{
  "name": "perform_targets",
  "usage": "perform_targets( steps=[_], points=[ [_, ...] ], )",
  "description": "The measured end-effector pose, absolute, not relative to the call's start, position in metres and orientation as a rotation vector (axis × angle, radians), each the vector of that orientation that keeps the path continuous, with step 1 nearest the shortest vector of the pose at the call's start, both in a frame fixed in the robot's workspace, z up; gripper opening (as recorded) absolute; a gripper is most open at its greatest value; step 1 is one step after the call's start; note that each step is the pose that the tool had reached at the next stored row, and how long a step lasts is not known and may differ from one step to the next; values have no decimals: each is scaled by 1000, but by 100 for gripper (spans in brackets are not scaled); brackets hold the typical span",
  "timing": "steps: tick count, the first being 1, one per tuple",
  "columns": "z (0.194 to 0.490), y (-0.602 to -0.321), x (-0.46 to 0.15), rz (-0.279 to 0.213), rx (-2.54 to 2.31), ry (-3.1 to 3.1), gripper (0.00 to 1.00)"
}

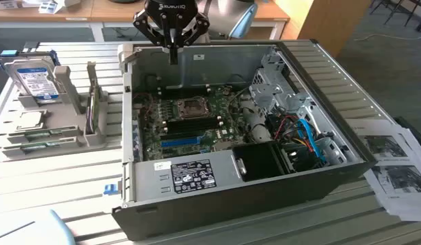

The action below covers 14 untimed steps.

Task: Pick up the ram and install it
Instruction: 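Reach for the ram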

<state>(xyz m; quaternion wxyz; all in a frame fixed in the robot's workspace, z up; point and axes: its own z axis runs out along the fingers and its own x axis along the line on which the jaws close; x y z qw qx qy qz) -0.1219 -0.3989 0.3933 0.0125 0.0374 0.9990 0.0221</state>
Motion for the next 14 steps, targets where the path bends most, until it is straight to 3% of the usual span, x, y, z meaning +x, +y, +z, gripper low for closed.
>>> perform_targets(
  steps=[14],
  points=[
    [393, -399, -123, 69, 116, 3114, 9]
  ],
)
